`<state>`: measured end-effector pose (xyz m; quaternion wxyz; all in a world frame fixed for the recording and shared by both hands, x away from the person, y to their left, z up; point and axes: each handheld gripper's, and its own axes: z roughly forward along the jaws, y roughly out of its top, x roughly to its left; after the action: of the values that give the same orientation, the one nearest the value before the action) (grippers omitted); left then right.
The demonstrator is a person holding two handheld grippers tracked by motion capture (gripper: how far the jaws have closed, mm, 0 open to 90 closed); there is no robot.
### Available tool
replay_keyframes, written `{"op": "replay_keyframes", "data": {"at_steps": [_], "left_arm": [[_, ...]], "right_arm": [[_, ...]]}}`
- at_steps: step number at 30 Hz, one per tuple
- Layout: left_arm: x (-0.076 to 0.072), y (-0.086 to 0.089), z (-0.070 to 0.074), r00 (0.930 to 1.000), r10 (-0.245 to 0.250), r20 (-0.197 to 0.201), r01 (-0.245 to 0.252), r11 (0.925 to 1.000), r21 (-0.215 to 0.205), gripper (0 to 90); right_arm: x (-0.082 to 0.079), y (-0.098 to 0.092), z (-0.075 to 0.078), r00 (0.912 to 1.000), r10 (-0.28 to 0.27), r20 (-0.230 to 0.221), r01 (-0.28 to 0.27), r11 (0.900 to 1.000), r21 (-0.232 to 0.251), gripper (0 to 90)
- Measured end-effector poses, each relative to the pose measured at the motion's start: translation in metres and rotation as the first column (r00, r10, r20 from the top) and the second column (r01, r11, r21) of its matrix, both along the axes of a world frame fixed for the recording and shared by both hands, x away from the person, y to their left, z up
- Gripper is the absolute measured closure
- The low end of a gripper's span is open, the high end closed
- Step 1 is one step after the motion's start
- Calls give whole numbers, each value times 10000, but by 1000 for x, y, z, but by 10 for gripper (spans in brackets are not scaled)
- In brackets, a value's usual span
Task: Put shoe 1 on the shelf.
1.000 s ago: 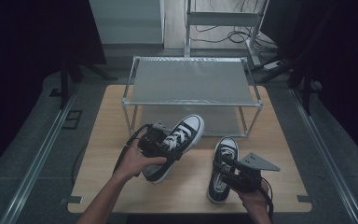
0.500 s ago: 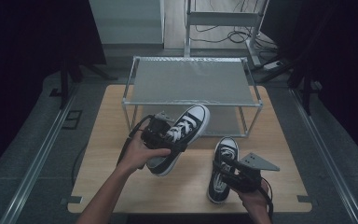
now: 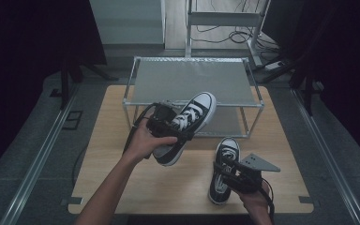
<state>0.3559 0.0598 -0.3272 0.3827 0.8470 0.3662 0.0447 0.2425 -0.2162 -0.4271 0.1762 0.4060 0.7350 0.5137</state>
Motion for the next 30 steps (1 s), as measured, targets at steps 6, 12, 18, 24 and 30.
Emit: {"op": "replay_keyframes", "data": {"at_steps": [6,12,18,24,30], "left_arm": [[16,1,14,9991,420,-47,-421,9988,-238,144],[34,1,25,9958,907,-153,-911,9955,-258,145],[56,-4,37,9912,1287,-313,-1295,9912,-260,144],[78,-13,47,9802,1931,-442,-1939,9809,-151,144],[101,-25,54,9738,2155,-727,-2146,9765,200,144]], "right_arm": [[0,-1,1,10000,-18,-11,18,10000,37,551],[1,-1,-1,10000,16,-44,-16,10000,8,551],[1,1,-2,9999,35,-108,-34,10000,87,550],[0,-1,0,10000,70,-50,-69,9999,152,551],[-1,-5,4,10000,46,31,-46,9996,264,551]]}}
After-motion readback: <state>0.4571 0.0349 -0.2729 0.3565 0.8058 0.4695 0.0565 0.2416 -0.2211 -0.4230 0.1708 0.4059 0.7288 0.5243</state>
